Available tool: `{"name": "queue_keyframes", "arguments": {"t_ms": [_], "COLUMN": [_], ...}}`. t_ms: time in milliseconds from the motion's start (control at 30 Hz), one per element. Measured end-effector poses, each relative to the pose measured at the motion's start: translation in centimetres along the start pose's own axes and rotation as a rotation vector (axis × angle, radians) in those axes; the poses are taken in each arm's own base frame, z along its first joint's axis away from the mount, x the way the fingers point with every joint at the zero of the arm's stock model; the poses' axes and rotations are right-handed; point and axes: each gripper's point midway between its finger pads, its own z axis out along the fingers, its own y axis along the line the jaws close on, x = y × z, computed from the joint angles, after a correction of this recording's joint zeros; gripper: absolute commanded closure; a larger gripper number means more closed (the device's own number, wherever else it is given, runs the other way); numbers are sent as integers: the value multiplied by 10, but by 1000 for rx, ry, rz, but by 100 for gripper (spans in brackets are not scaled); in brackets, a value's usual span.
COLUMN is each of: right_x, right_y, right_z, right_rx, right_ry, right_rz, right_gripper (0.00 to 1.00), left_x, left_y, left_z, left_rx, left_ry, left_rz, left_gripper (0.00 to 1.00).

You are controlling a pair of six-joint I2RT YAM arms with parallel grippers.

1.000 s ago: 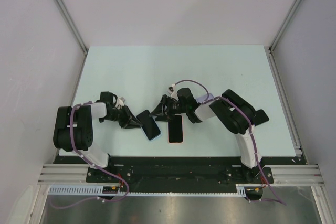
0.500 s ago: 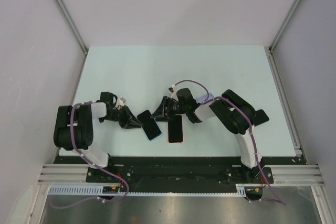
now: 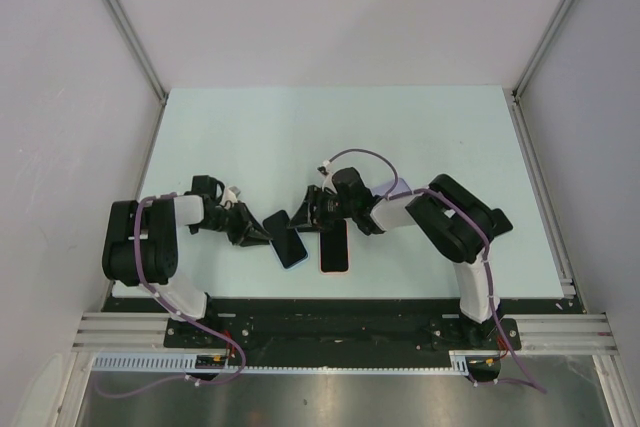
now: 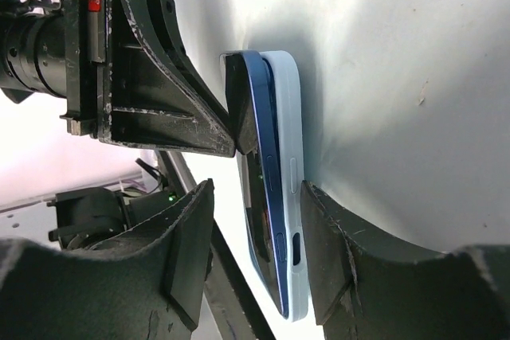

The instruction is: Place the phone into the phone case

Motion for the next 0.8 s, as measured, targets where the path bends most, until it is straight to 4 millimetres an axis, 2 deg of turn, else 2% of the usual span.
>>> {"name": "queue_keyframes", "arguments": {"t_ms": [67, 267, 367, 433, 533, 567, 800], "right_x": [2, 8, 11, 13, 15, 15, 15], "right_y": [1, 3, 2, 1, 0, 0, 1], "right_z": [-1, -3, -3, -3, -3, -3, -2], "right_rx": [15, 28, 34, 39, 44, 44, 45], "right_ry": [0, 21, 27, 34, 41, 42, 40], "right_rz": [-26, -64, -67, -64, -59, -59, -42], "right_gripper": [50, 50, 50, 50, 50, 50, 50], "left_x": [1, 4, 4, 4, 5, 5, 7], "left_y": [0, -1, -1, -2, -4, -4, -1], "left_z": [0, 3, 2, 2, 2, 2, 2], "left_rx": [0, -1, -2, 3, 12, 11, 5], "left_ry": [3, 14, 15, 18, 22, 23, 18], "left_rz": [0, 1, -3, -5, -14, -15, -20], "left_gripper": [67, 66, 57, 57, 63, 68, 87]}}
